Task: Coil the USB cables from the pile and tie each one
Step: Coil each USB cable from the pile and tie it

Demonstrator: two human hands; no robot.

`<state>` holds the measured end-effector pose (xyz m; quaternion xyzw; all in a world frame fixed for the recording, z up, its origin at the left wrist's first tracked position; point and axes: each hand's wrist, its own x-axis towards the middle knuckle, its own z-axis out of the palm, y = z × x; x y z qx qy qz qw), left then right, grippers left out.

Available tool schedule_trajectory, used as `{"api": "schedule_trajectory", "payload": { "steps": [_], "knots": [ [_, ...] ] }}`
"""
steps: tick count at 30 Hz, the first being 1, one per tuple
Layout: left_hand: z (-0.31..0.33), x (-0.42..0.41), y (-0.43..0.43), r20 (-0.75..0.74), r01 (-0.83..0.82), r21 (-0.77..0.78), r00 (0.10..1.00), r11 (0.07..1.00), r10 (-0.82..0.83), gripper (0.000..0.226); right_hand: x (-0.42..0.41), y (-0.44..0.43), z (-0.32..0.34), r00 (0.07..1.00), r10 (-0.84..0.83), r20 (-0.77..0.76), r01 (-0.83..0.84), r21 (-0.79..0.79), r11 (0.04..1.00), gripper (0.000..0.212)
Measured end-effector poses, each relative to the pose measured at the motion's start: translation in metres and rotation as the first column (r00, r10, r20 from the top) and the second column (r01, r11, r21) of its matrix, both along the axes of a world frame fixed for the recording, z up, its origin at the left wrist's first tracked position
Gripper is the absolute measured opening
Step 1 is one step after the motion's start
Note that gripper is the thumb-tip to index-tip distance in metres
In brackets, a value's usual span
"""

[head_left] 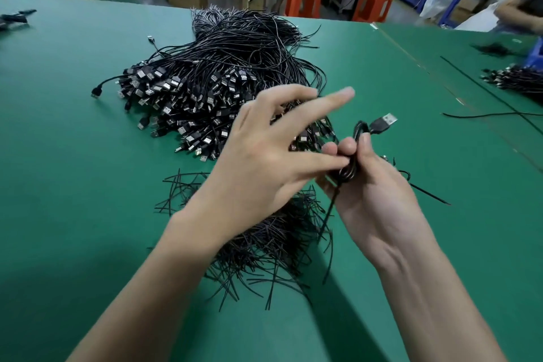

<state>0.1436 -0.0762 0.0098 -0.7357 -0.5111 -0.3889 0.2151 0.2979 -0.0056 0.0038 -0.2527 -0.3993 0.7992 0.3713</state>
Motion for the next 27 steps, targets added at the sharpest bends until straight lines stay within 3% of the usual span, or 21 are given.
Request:
{"api": "schedule_trajectory", "payload": {
  "steps": [2,5,8,12,16,22,25,27],
  "knots": [
    [0.0,-0.009,0.0,0.159,0.08,-0.081,0.985,0.993,-0.066,0.023,0.002,0.001,0.004,0.978,-0.168,0.125,0.136,0.233,0.963,0.037],
    [-0.001,-0.01,0.001,0.496,0.11,-0.171,0.868,0.979,-0.011,0.023,0.0,-0.005,0.007,0.954,-0.187,0.232,0.079,0.409,0.909,0.038],
    [-0.006,-0.005,0.004,0.695,0.368,-0.315,0.717,0.875,-0.051,0.026,-0.004,-0.015,0.008,0.96,-0.032,0.279,-0.081,0.384,0.92,0.037],
    [-0.01,-0.006,0.005,0.895,0.657,-0.223,0.432,0.72,-0.116,0.029,-0.002,-0.019,0.009,0.93,0.208,0.304,-0.307,0.325,0.894,0.038],
    [-0.013,-0.005,0.0,0.977,0.782,-0.099,0.194,0.615,-0.089,0.028,0.002,-0.019,0.011,0.879,0.285,0.383,-0.421,0.338,0.842,0.039],
    [-0.013,-0.001,0.004,0.991,0.702,-0.045,0.119,0.711,-0.055,0.031,0.005,-0.012,0.017,0.872,0.392,0.292,-0.461,0.223,0.859,0.032],
    [-0.013,0.0,0.006,0.984,0.654,-0.097,0.176,0.751,-0.026,0.032,0.008,-0.01,0.016,0.886,0.397,0.241,-0.441,0.165,0.882,0.027],
    [-0.011,0.001,0.007,0.974,0.628,-0.141,0.228,0.766,-0.008,0.035,0.007,-0.011,0.014,0.887,0.314,0.339,-0.402,0.23,0.886,0.032]
  ]
}}
